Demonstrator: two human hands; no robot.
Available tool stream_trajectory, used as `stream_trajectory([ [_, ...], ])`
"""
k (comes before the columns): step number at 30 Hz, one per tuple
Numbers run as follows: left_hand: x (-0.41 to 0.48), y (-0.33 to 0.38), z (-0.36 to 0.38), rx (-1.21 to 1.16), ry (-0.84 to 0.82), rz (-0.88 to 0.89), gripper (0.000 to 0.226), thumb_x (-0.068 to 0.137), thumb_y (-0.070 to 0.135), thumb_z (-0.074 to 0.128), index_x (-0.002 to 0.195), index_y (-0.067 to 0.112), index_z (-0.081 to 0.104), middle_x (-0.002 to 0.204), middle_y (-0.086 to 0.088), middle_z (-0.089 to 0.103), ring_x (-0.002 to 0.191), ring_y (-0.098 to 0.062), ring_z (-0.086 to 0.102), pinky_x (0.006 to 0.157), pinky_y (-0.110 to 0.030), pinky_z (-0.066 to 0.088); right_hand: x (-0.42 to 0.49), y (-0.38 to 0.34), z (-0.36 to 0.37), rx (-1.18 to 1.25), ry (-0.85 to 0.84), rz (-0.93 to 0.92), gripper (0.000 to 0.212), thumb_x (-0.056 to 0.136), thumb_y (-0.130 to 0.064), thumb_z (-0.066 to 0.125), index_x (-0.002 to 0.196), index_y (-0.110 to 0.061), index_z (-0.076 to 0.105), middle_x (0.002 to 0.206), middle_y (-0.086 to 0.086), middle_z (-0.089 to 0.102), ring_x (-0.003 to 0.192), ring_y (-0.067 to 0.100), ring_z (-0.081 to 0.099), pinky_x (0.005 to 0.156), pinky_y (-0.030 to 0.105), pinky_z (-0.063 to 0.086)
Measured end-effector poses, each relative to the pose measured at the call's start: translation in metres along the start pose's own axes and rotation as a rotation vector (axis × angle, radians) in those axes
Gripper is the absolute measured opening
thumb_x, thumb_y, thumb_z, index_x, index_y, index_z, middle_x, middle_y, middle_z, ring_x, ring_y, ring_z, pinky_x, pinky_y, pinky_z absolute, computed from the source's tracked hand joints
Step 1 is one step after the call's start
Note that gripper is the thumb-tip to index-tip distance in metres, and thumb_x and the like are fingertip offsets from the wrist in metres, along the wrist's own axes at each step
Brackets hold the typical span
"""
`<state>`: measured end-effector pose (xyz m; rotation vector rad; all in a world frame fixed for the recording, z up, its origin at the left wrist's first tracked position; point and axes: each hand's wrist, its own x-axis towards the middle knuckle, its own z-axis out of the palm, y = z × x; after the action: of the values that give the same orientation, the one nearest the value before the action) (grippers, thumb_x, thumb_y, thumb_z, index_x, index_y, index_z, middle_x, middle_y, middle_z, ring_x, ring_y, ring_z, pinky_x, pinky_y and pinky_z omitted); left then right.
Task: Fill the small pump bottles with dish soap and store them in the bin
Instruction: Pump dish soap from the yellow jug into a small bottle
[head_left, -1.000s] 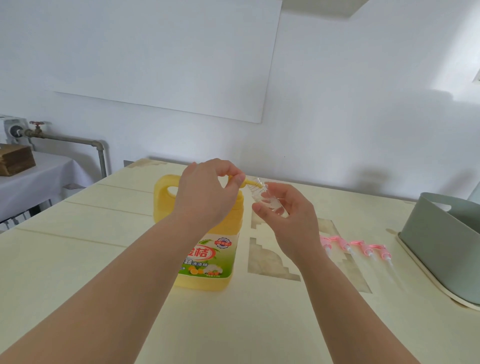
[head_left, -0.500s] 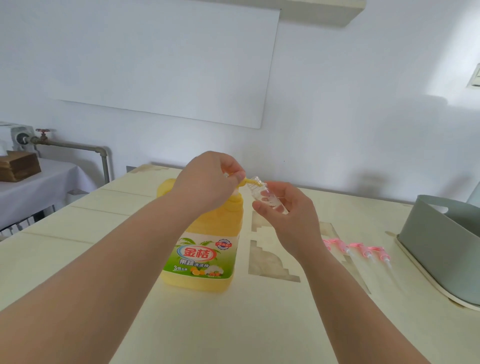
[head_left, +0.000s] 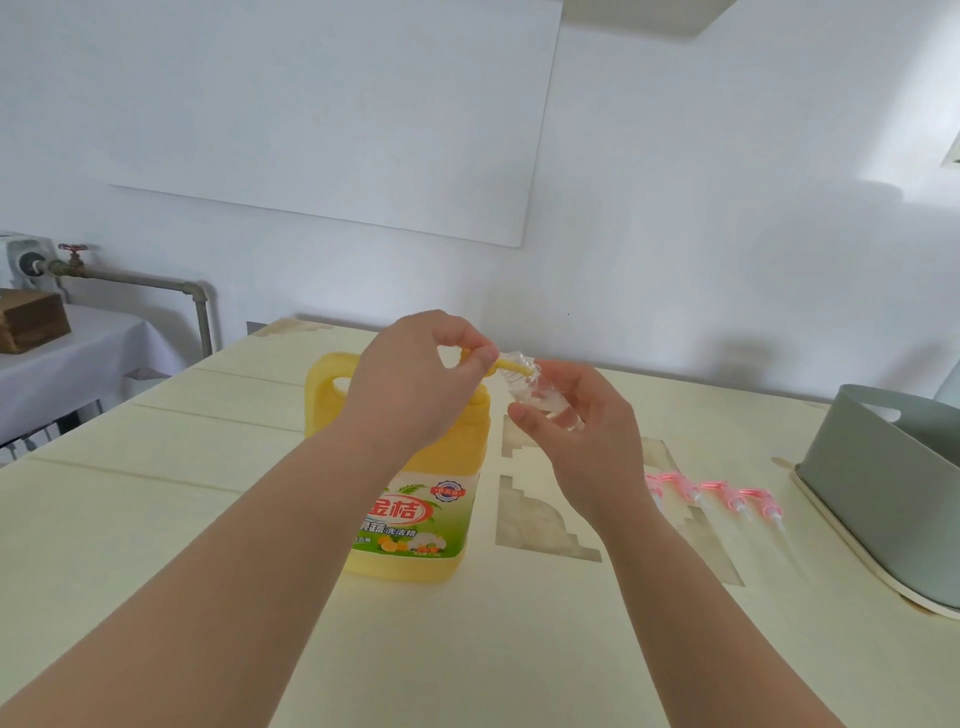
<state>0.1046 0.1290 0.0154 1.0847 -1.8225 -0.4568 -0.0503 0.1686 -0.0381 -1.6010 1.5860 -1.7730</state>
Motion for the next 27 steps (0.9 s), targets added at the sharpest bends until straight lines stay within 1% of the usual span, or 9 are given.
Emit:
stream_trajectory([
  [3,-0.003,-0.003,0.009,0.027,0.060,0.074,0.012,0.089,0.037,0.059,0.080,0.030,0.064,0.093,0.019,0.062,0.096,-0.004,0.053,0.109,-0.034,0.029,-0.003,0.004,0.000,0.027,0.017,0.010,0.032,0.077,-0.019,0.079,0.103,-0.032,0.065,0.093,-0.016,0.069,0.082,0.000,0.060,0.073,0.013,0.045],
  [5,-0.003,-0.003,0.012,0.074,0.061,0.104,0.013,0.090,0.036,0.058,0.081,0.030,0.064,0.093,0.017,0.063,0.091,-0.003,0.048,0.112,-0.033,0.023,-0.004,0.007,0.000,0.028,0.014,0.017,0.032,0.077,-0.017,0.079,0.103,-0.029,0.065,0.094,-0.016,0.069,0.082,-0.004,0.060,0.073,0.011,0.046],
  [8,-0.004,-0.002,0.015,0.116,0.057,0.145,0.014,0.090,0.034,0.057,0.083,0.027,0.067,0.084,0.015,0.060,0.086,-0.007,0.048,0.104,-0.033,0.031,-0.004,0.011,-0.005,0.005,0.015,0.022,0.033,0.077,-0.016,0.079,0.101,-0.033,0.064,0.095,-0.015,0.069,0.091,0.000,0.063,0.081,0.019,0.050],
  [10,-0.005,0.000,0.015,0.131,0.051,0.147,0.014,0.090,0.034,0.057,0.085,0.027,0.068,0.079,0.016,0.057,0.086,-0.008,0.047,0.102,-0.030,0.031,-0.004,0.010,-0.009,-0.027,0.002,0.019,0.034,0.076,-0.018,0.080,0.098,-0.037,0.062,0.094,-0.016,0.068,0.092,0.000,0.063,0.084,0.022,0.049],
  [13,-0.005,0.001,0.014,0.156,0.035,0.147,0.014,0.090,0.035,0.056,0.085,0.028,0.067,0.081,0.018,0.056,0.091,-0.010,0.049,0.098,-0.029,0.032,-0.003,0.004,-0.013,-0.052,-0.033,0.020,0.035,0.076,-0.019,0.080,0.097,-0.040,0.061,0.094,-0.018,0.068,0.090,-0.002,0.063,0.079,0.014,0.047],
  [15,-0.004,0.002,0.011,0.174,0.019,0.150,0.013,0.091,0.035,0.055,0.085,0.029,0.066,0.085,0.019,0.058,0.095,-0.011,0.052,0.092,-0.028,0.034,-0.004,-0.001,-0.014,-0.039,-0.059,0.023,0.034,0.077,-0.018,0.080,0.100,-0.037,0.063,0.095,-0.018,0.068,0.088,-0.003,0.062,0.071,0.008,0.046],
  [17,-0.002,0.002,0.007,0.190,0.011,0.137,0.013,0.092,0.035,0.054,0.087,0.030,0.065,0.089,0.018,0.059,0.097,-0.011,0.052,0.086,-0.026,0.035,-0.004,-0.004,-0.013,-0.031,-0.076,0.017,0.034,0.077,-0.017,0.079,0.103,-0.033,0.065,0.096,-0.018,0.068,0.087,-0.007,0.062,0.070,0.005,0.044],
  [21,0.007,0.005,-0.004,0.182,0.021,0.113,0.012,0.091,0.033,0.055,0.083,0.031,0.064,0.092,0.017,0.063,0.096,-0.008,0.053,0.074,-0.025,0.035,-0.001,-0.010,-0.010,0.004,-0.089,0.005,0.030,0.078,-0.016,0.078,0.103,-0.028,0.066,0.091,-0.016,0.070,0.081,-0.007,0.062,0.066,0.005,0.044],
  [27,0.009,0.003,-0.006,0.131,-0.016,0.112,0.013,0.091,0.034,0.054,0.080,0.034,0.060,0.088,0.022,0.060,0.093,-0.001,0.050,0.070,-0.021,0.032,0.001,-0.007,-0.005,0.028,-0.078,-0.017,0.029,0.079,-0.019,0.078,0.104,-0.027,0.067,0.092,-0.016,0.072,0.088,-0.002,0.065,0.072,0.007,0.045],
])
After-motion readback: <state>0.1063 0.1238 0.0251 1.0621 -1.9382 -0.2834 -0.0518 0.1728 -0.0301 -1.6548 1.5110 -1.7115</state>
